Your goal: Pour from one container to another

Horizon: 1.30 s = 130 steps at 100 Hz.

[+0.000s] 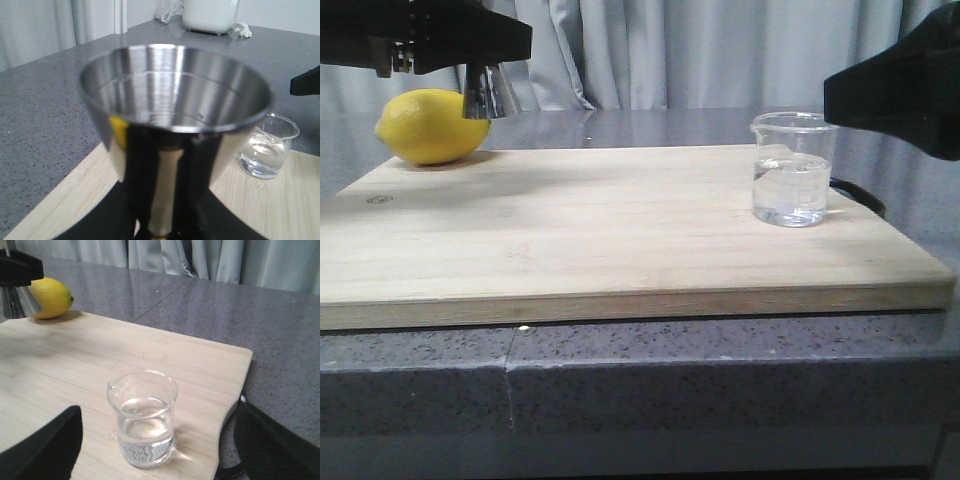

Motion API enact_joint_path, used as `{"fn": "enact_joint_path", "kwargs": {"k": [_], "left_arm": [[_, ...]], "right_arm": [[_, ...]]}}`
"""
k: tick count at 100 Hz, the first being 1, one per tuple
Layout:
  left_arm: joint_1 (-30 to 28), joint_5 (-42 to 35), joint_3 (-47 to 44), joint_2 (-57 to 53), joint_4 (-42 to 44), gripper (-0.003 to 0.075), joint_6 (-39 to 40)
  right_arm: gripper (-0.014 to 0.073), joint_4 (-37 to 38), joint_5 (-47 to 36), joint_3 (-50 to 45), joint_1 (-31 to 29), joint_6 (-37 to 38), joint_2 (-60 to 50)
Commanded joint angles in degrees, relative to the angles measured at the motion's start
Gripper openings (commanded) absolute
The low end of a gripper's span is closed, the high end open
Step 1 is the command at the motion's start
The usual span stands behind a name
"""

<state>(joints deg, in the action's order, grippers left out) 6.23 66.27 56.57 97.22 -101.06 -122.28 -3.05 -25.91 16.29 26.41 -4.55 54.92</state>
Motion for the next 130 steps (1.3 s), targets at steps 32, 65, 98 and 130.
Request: {"fn": "enact_joint_path", "kwargs": {"k": [32, 65, 98, 130], "left_arm": [[0.51, 6.97, 1.73, -2.68, -4.41, -0.0019, 0.63], [0.51, 6.97, 1.73, -2.68, -4.41, -0.0019, 0.63], [0.51, 6.97, 1.73, -2.68, -4.41, -0.0019, 0.63], [0.51, 6.97, 1.73, -2.68, -4.41, -0.0019, 0.72]], "right_arm": [[0.0559, 2.66, -14.83, 1.33, 1.23, 1.13, 8.83], [0.0559, 3.05, -21.85, 1.33, 1.23, 1.13, 14.81], [0.0559, 3.05, -29.3, 1.33, 1.23, 1.13, 20.6], [0.0559, 2.66, -36.13, 1.44, 1.12, 1.13, 25.58]]}}
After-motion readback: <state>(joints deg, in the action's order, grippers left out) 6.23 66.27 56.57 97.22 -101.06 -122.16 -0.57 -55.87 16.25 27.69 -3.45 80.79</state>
